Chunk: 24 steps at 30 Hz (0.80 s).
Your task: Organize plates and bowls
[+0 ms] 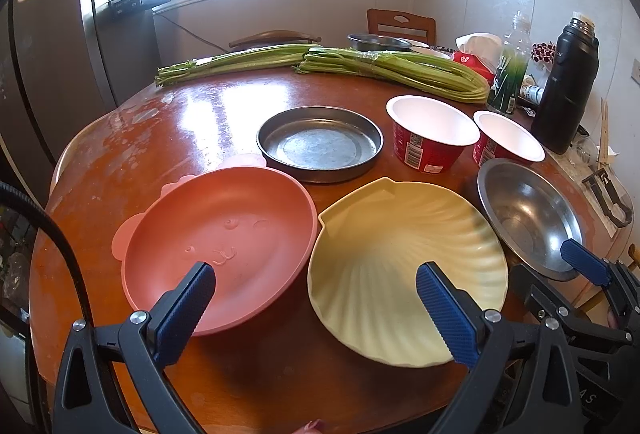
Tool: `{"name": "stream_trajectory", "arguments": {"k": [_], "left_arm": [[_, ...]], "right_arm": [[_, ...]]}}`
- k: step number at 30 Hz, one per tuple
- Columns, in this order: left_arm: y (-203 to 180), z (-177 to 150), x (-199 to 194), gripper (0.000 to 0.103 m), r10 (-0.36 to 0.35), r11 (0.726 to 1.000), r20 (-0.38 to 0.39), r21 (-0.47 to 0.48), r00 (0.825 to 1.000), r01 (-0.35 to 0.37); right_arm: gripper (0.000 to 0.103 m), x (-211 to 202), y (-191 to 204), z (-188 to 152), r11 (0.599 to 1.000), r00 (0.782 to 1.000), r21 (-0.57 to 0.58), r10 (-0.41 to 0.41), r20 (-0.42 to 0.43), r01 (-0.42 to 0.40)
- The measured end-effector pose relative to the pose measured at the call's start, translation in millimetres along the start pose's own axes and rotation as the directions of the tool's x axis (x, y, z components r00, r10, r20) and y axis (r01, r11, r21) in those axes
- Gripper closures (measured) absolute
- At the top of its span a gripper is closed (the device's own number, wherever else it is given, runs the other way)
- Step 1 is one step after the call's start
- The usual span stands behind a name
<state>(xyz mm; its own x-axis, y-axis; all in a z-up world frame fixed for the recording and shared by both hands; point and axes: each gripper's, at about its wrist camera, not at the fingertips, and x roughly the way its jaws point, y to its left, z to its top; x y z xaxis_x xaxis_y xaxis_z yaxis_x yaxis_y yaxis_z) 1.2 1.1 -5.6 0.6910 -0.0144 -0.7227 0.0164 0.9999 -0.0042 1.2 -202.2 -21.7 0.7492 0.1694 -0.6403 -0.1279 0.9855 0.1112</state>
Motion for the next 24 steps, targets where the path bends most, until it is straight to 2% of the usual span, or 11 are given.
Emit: {"name": "stream_trajectory", "arguments": {"k": [24], "left_arm": [[-0.7, -3.3, -3.3, 0.002, 0.005, 1.000, 0.008, 0.000, 1.000, -0.005]], "right_arm": [[0.019, -3.3, -3.1, 1.7, 1.000, 1.000, -0.003, -0.002, -0.005, 0.002]]}}
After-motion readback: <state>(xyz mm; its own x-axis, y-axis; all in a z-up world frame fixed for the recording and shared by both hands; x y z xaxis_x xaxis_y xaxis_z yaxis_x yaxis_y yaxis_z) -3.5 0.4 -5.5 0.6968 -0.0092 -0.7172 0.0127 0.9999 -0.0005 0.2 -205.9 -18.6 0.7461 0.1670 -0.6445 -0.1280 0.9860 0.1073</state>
